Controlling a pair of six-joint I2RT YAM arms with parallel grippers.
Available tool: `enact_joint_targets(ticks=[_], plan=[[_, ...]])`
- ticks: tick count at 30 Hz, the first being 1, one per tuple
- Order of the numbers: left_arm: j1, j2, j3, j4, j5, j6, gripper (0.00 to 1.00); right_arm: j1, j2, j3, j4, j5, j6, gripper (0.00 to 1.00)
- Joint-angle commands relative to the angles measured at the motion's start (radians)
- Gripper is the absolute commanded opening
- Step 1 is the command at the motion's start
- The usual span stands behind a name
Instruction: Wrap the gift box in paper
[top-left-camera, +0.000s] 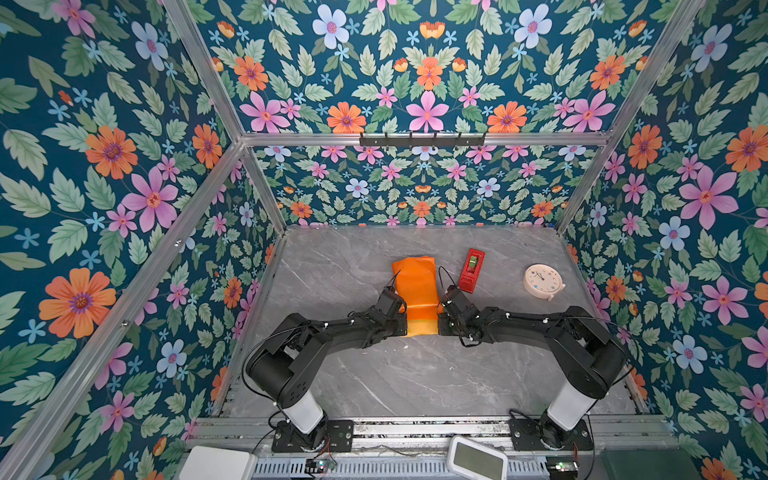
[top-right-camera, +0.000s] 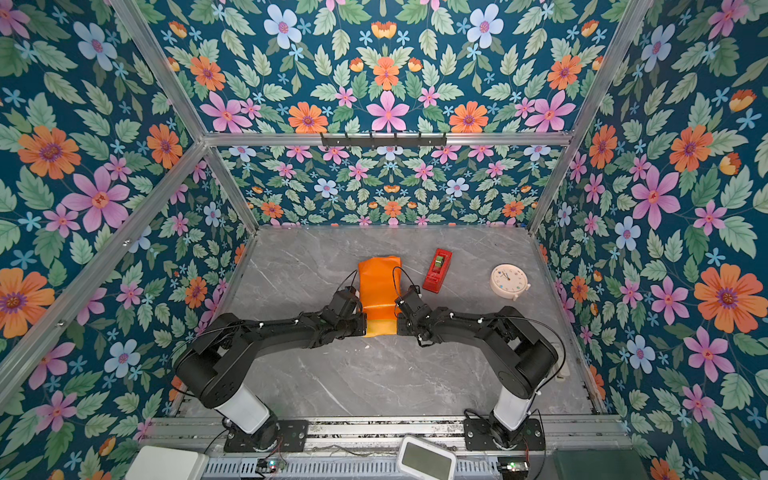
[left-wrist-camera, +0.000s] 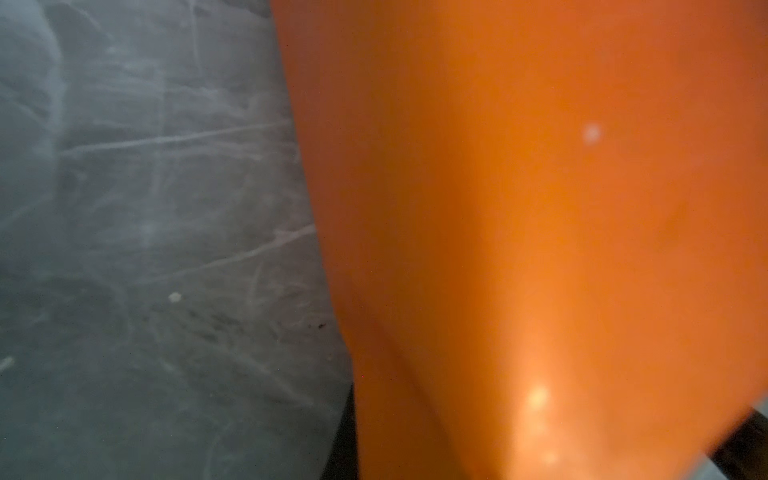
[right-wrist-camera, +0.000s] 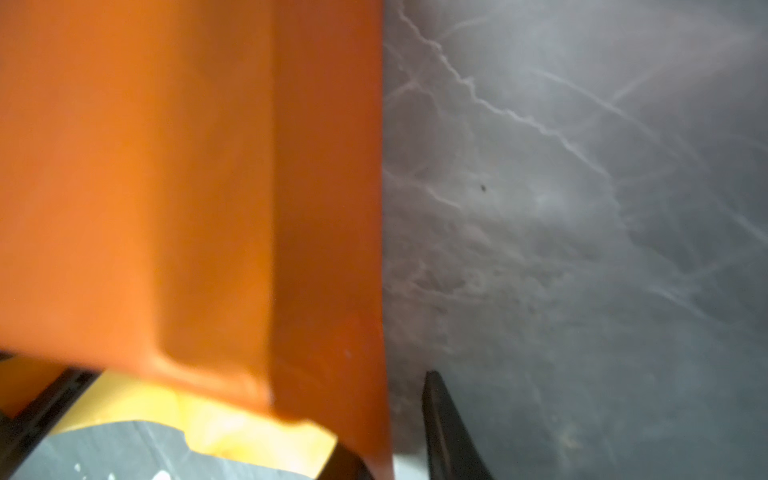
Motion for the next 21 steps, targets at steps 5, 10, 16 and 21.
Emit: enact_joint_targets(ticks=[5, 10, 16, 21], plan=[[0.000, 0.002, 0.005, -0.027, -0.007, 0.003, 0.00, 0.002, 0.000, -0.033, 0.024, -0.023, 0.028, 0.12], [0.000, 0.005, 0.006, -0.027, -0.004, 0.001, 0.00, 0.002, 0.018, -0.018, 0.035, -0.018, 0.023, 0.00], [0.000, -0.023, 0.000, -0.027, 0.006, 0.001, 0.13, 0.003, 0.007, -0.002, 0.015, -0.005, 0.019, 0.00], [0.000, -0.109, -0.029, -0.056, -0.001, 0.020, 0.58, 0.002, -0.041, -0.030, -0.024, -0.004, -0.001, 0.32]])
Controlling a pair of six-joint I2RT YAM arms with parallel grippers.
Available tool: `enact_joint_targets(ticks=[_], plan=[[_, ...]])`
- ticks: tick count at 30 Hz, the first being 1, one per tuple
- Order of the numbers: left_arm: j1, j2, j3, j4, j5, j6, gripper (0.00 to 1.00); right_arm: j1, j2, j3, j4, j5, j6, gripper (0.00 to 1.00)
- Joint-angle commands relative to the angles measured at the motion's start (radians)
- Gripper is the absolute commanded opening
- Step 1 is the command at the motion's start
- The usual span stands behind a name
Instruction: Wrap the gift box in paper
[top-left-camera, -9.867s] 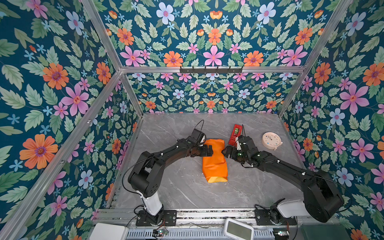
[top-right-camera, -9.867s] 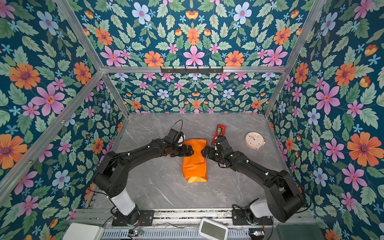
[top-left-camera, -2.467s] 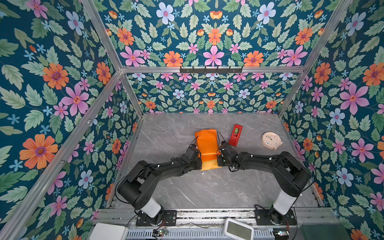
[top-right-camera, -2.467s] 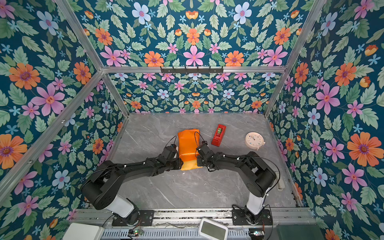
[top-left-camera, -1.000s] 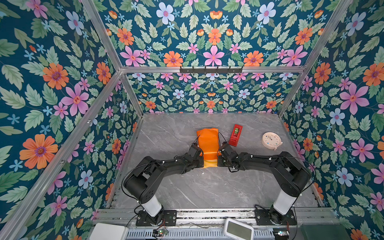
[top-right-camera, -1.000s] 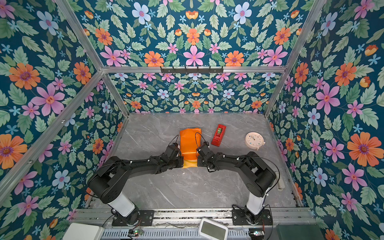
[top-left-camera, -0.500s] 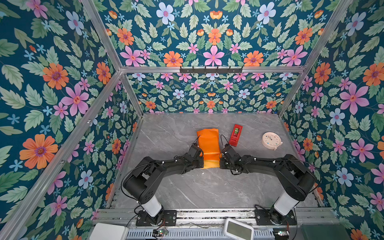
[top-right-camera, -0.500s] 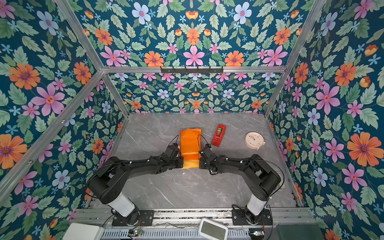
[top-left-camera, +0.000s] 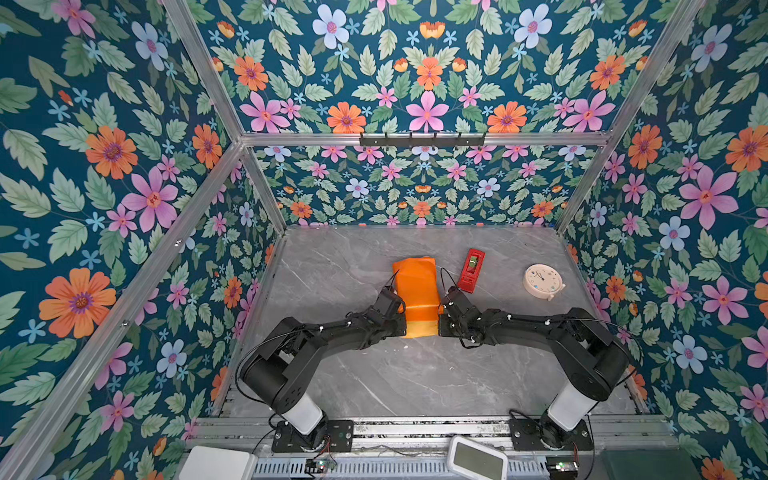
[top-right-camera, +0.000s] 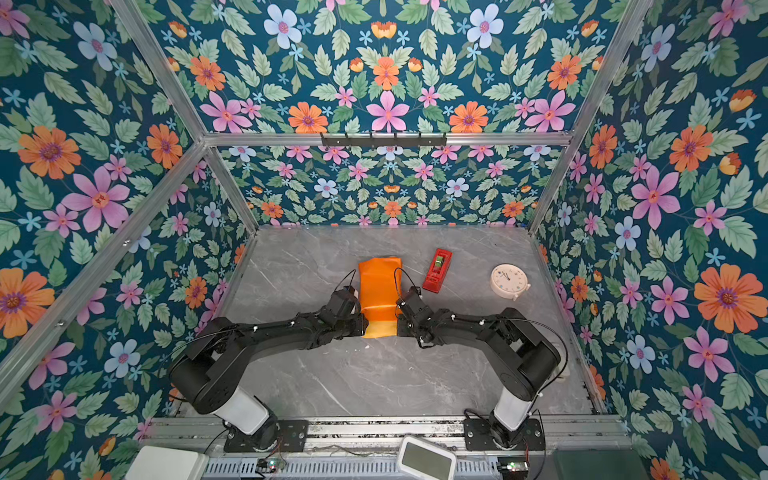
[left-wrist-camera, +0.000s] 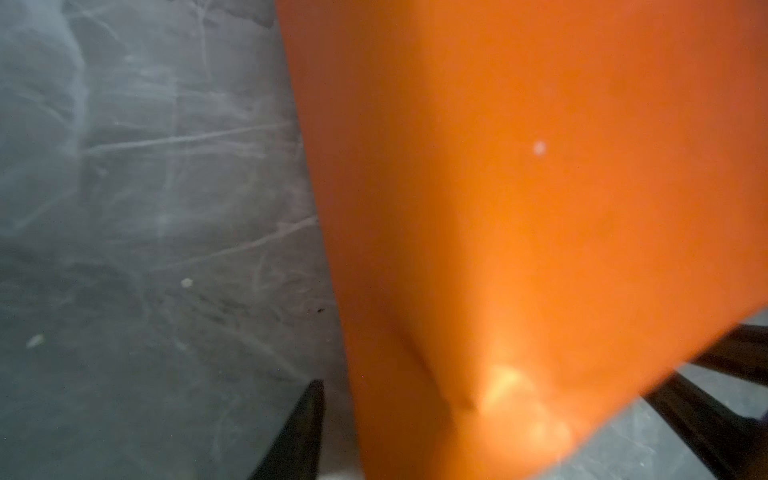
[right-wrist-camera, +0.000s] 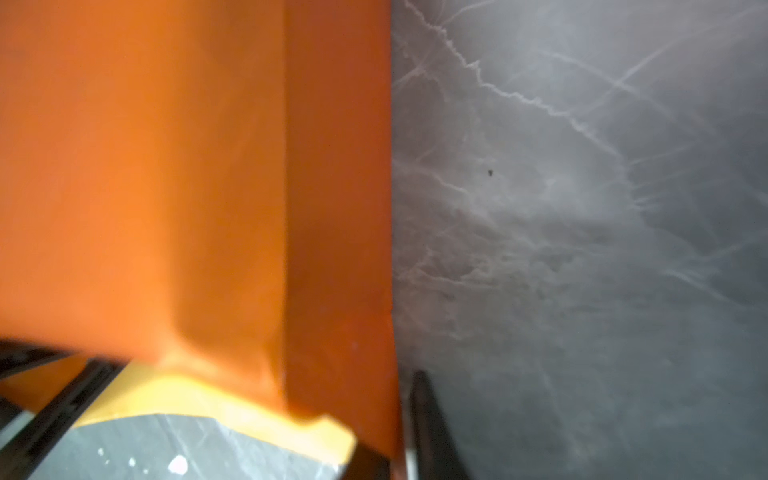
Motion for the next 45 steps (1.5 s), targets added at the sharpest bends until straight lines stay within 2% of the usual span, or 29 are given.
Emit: enact_joint_targets(ticks=[1, 4, 10, 15, 17, 19, 22, 30, 38, 45], plan=[[0.000, -0.061, -0.010, -0.045, -0.015, 0.036, 0.63, -0.001, -0.066, -0.024, -0.048, 0.011, -0.019, 0.36], [0.000, -0.148, -0.008, -0.104, -0.064, 0.103, 0.74, -0.004, -0.132, -0.061, -0.062, -0.022, -0.056, 0.41], [0.000, -0.256, 0.065, -0.131, -0.136, 0.300, 0.84, -0.044, -0.243, -0.088, -0.113, -0.092, -0.115, 0.45], [-0.005, -0.212, 0.122, -0.027, -0.055, 0.594, 0.82, -0.126, -0.284, -0.110, -0.071, -0.216, -0.127, 0.48], [-0.024, -0.184, 0.134, 0.002, 0.005, 0.756, 0.80, -0.131, -0.291, -0.105, -0.075, -0.218, -0.135, 0.48], [-0.053, -0.148, 0.139, 0.018, 0.008, 0.915, 0.82, -0.133, -0.291, -0.096, -0.085, -0.209, -0.138, 0.48], [-0.057, -0.071, 0.199, -0.057, 0.021, 1.066, 0.84, -0.139, -0.289, -0.097, -0.085, -0.207, -0.137, 0.48], [-0.060, 0.082, 0.283, -0.062, -0.024, 1.191, 0.82, -0.142, -0.291, -0.103, -0.089, -0.201, -0.129, 0.48], [-0.059, 0.107, 0.228, -0.020, -0.042, 1.270, 0.83, -0.140, -0.259, -0.079, -0.083, -0.210, -0.111, 0.48], [-0.059, 0.149, 0.216, 0.029, -0.084, 1.303, 0.77, -0.141, -0.186, -0.068, 0.010, -0.241, -0.072, 0.45]])
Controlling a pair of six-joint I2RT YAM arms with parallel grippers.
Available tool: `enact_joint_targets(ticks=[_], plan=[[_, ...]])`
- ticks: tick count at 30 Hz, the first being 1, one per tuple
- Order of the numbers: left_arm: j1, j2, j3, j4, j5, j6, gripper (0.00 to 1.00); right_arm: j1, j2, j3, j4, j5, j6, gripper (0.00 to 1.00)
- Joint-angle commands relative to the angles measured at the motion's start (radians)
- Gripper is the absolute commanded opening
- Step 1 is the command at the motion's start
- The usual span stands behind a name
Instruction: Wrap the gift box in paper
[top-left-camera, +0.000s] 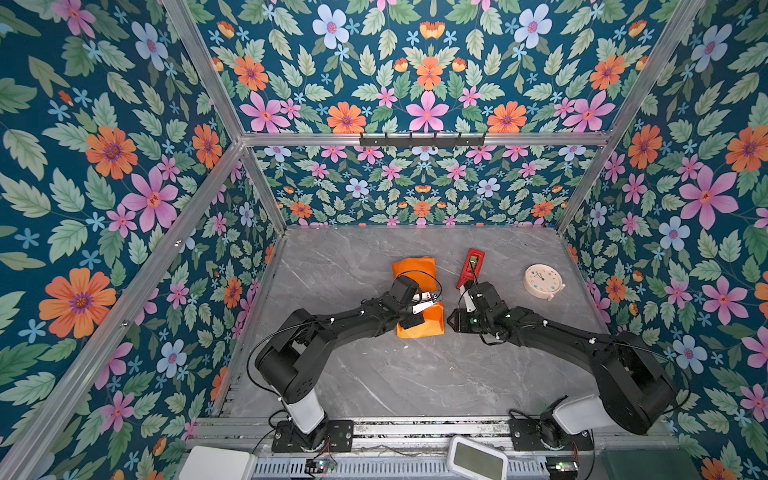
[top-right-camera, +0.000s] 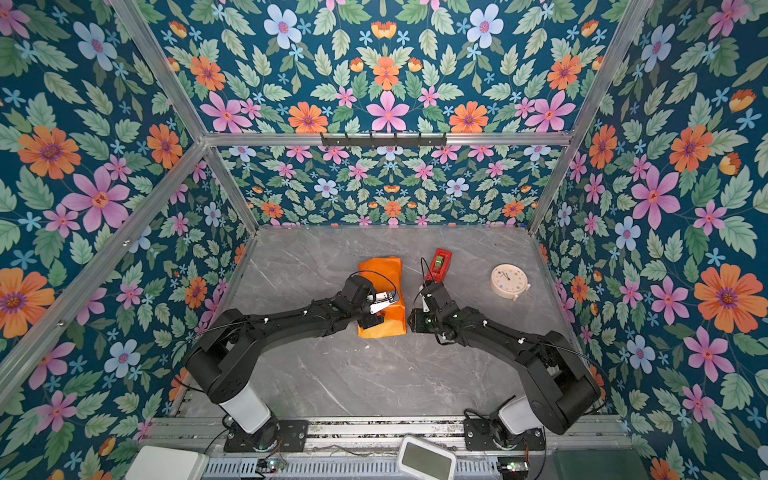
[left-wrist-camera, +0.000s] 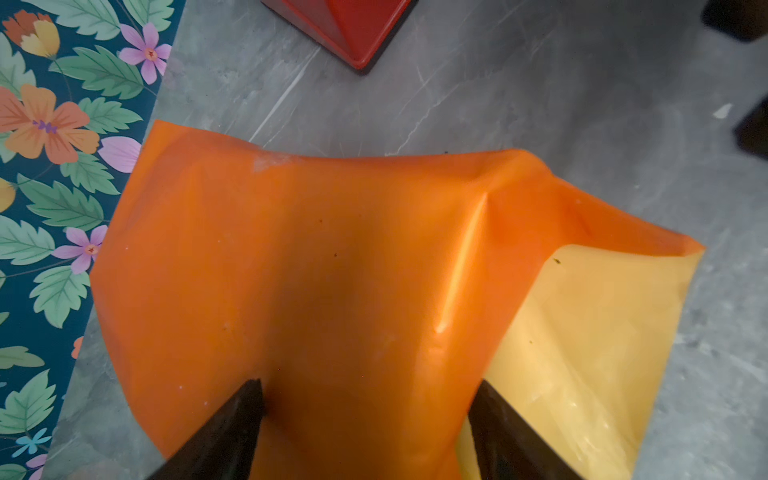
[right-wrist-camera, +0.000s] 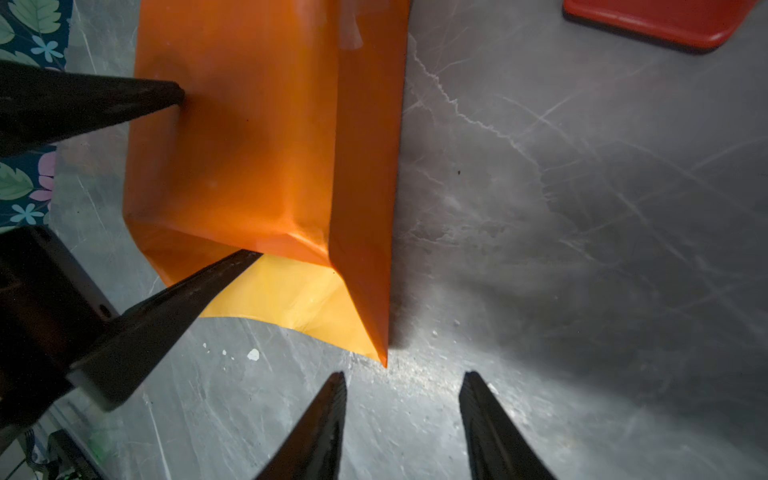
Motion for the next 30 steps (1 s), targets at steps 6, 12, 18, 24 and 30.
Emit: enact_joint_targets(ticks=[6, 12, 18, 24, 30], plan=[[0.001, 0.020, -0.048, 0.028, -0.033, 0.035, 0.75, -0.001, 0.063, -0.002, 0.130, 0.057, 0.017, 0.34], [-0.002, 0.042, -0.064, 0.044, -0.051, 0.044, 0.75, -0.001, 0.133, 0.003, 0.207, 0.070, 0.003, 0.22], [-0.004, 0.059, -0.067, 0.045, -0.054, 0.054, 0.75, -0.002, 0.166, -0.021, 0.325, 0.000, 0.031, 0.17], [-0.004, 0.067, -0.071, 0.031, -0.052, 0.073, 0.74, -0.001, 0.221, -0.025, 0.408, -0.011, 0.050, 0.13], [-0.005, 0.084, -0.051, -0.042, -0.029, 0.078, 0.72, -0.002, 0.251, -0.040, 0.501, -0.029, 0.081, 0.12]])
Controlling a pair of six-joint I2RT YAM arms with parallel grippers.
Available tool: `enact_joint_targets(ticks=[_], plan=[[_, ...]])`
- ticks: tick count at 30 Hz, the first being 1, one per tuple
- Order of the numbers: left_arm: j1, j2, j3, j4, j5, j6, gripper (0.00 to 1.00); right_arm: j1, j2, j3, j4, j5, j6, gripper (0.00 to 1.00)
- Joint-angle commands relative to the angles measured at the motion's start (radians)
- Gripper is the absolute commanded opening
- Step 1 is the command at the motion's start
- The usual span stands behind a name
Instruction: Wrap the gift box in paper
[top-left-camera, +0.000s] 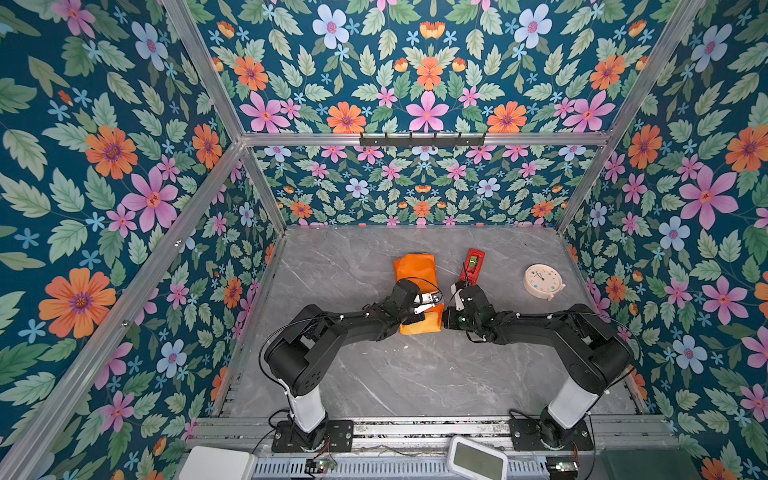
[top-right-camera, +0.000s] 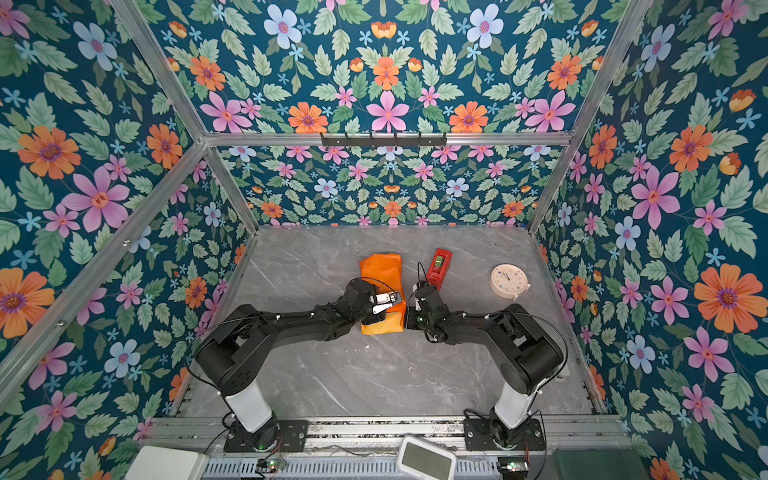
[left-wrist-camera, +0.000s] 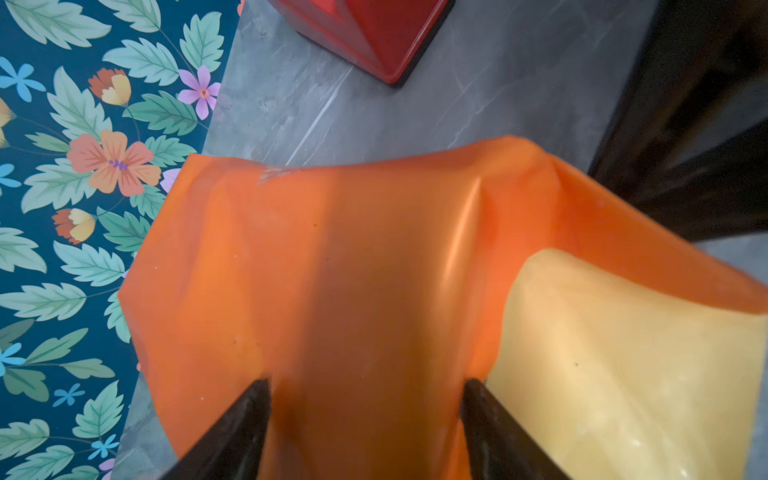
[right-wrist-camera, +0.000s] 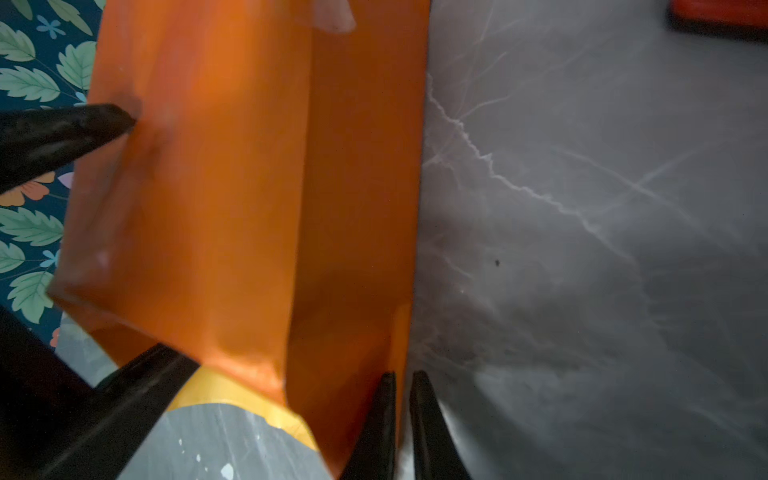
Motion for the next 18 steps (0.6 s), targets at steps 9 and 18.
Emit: enact_joint_targets(ticks=[9, 18], plan=[[0.001, 0.027, -0.002, -0.271, 0.057, 0.000, 0.70, 0.002, 0.008, -0.043, 0.184, -0.012, 0.068, 0.11], [0.003, 0.026, -0.002, -0.287, 0.061, 0.009, 0.70, 0.016, 0.036, -0.042, 0.240, -0.022, 0.084, 0.10]])
